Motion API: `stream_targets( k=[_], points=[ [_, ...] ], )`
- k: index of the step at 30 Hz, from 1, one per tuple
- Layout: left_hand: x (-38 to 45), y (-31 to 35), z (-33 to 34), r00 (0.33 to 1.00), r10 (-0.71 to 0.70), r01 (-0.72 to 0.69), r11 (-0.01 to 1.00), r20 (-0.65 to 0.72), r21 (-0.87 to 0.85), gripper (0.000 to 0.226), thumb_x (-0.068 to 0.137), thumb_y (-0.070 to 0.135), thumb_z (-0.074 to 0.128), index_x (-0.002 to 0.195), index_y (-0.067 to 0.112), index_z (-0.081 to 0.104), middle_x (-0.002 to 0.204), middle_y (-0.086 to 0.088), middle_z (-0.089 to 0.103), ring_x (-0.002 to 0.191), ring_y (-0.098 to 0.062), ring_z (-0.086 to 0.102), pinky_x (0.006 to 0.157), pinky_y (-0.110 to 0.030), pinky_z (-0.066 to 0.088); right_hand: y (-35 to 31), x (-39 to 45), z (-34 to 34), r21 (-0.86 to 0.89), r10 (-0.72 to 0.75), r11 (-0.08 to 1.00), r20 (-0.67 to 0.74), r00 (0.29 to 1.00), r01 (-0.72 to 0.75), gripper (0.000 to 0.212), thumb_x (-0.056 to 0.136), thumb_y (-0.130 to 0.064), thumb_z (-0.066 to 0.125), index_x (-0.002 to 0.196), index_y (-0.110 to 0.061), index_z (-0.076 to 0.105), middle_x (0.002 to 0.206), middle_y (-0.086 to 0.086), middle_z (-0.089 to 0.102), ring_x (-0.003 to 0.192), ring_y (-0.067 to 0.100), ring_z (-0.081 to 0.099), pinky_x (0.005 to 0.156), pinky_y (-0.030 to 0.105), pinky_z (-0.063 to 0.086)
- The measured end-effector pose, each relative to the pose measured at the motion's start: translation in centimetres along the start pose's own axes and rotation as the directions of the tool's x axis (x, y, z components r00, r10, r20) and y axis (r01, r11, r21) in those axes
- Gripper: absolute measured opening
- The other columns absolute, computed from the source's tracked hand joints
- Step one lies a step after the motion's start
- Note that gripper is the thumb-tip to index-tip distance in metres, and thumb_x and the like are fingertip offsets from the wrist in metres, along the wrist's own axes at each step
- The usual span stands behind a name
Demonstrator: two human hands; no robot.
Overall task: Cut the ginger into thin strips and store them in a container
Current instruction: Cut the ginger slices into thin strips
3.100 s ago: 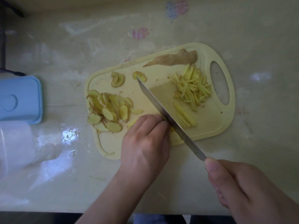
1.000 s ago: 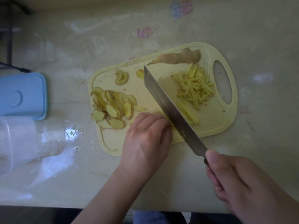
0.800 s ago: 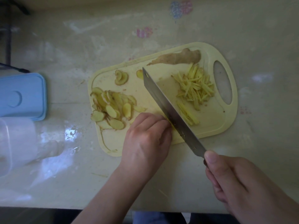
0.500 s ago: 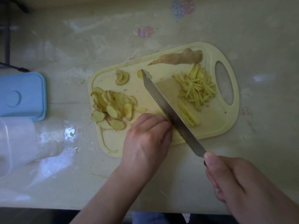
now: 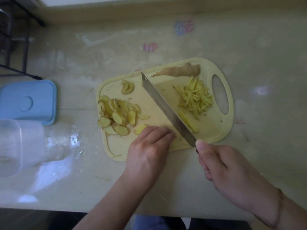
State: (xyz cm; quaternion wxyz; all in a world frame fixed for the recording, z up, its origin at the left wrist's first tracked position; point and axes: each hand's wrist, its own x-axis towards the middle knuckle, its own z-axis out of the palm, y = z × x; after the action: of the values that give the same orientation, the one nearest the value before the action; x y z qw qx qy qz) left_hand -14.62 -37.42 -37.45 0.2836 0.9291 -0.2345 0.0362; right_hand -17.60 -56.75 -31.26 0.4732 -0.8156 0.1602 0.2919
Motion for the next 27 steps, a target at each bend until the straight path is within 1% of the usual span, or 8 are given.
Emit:
stream_targets(
  k=[3,5,8,13,17,20,24,27],
  points=[
    [-0.9,0.3,0.2,0.998,-0.054,0.054,0.999,-0.014,0.005,0.029,0.078,-0.011,0.077,0.104,0.001,0.077,0.109,-0.010,0.073,0.098,-0.026,0.067,0.091,-0.031,0.054,-0.1,-0.2,-1.6,0.113,0.058,0.991,0.080,0.995,-0.067,0.074,0.088,-0.075,0.030,0.063,-0.006,0.041,0.045,-0.006,0.033,0.036,0.005,0.029,0.039,0.013,0.027],
    [-1.9,0.4,-0.1,0.995,-0.082,0.084,0.996,-0.048,0.039,0.025,0.080,-0.009,0.073,0.101,0.002,0.078,0.109,-0.010,0.074,0.100,-0.028,0.068,0.092,-0.038,0.055,0.0,-0.4,-2.2,0.118,0.054,0.990,0.148,0.988,-0.072,0.071,0.085,-0.072,0.032,0.066,-0.004,0.040,0.048,-0.006,0.032,0.038,0.003,0.027,0.039,0.012,0.026],
    [-3.3,1.2,-0.7,0.987,-0.140,0.148,0.982,-0.075,0.113,0.019,0.076,-0.002,0.072,0.093,0.006,0.078,0.102,-0.006,0.074,0.095,-0.031,0.067,0.084,-0.043,0.056,0.2,-1.2,-2.6,0.039,0.004,0.999,0.234,0.972,-0.014,0.075,0.086,-0.079,0.032,0.067,-0.007,0.042,0.051,-0.007,0.035,0.045,0.007,0.030,0.044,0.013,0.028],
    [-3.7,3.3,-0.6,0.965,-0.230,0.245,0.962,-0.126,0.119,0.022,0.079,0.011,0.057,0.088,0.012,0.077,0.099,-0.002,0.072,0.091,-0.023,0.061,0.082,-0.038,0.052,-0.1,-1.1,-3.3,-0.041,0.043,0.999,0.343,0.938,-0.031,0.052,0.105,-0.055,0.035,0.068,-0.019,0.040,0.045,-0.011,0.034,0.037,0.005,0.028,0.038,0.014,0.025],
    [-3.5,4.1,-0.4,0.945,-0.296,0.316,0.935,-0.139,0.159,0.025,0.078,0.016,0.053,0.085,0.015,0.077,0.093,0.001,0.071,0.083,-0.023,0.061,0.080,-0.038,0.051,0.2,0.5,-5.4,-0.096,0.131,0.990,0.404,0.906,-0.100,0.053,0.103,-0.063,0.032,0.071,-0.021,0.039,0.046,-0.009,0.033,0.038,0.011,0.023,0.037,0.019,0.020],
    [-3.4,4.3,-0.1,0.930,-0.333,0.357,0.917,-0.154,0.175,0.025,0.079,0.018,0.053,0.083,0.015,0.077,0.089,0.002,0.070,0.081,-0.023,0.062,0.082,-0.038,0.050,0.0,2.4,-8.0,-0.104,0.193,0.981,0.421,0.886,-0.164,0.055,0.100,-0.067,0.032,0.073,-0.021,0.040,0.049,-0.005,0.032,0.037,0.009,0.023,0.035,0.017,0.020],
    [-3.2,4.7,-0.2,0.915,-0.375,0.396,0.903,-0.149,0.164,0.024,0.079,0.018,0.054,0.082,0.015,0.077,0.087,0.002,0.070,0.080,-0.024,0.065,0.081,-0.042,0.054,-0.3,5.0,-11.2,0.007,0.163,0.984,0.377,0.912,-0.179,0.055,0.098,-0.068,0.033,0.076,-0.019,0.041,0.051,-0.003,0.031,0.033,0.007,0.023,0.033,0.014,0.021],
    [-2.8,5.0,-0.3,0.909,-0.399,0.413,0.899,-0.120,0.142,0.025,0.080,0.020,0.052,0.079,0.016,0.077,0.085,0.003,0.070,0.077,-0.024,0.065,0.079,-0.039,0.054,-0.9,5.4,-11.7,0.000,0.138,0.989,0.394,0.908,-0.151,0.054,0.101,-0.067,0.033,0.075,-0.020,0.040,0.050,-0.003,0.030,0.033,0.008,0.023,0.033,0.014,0.021]
  ],
)
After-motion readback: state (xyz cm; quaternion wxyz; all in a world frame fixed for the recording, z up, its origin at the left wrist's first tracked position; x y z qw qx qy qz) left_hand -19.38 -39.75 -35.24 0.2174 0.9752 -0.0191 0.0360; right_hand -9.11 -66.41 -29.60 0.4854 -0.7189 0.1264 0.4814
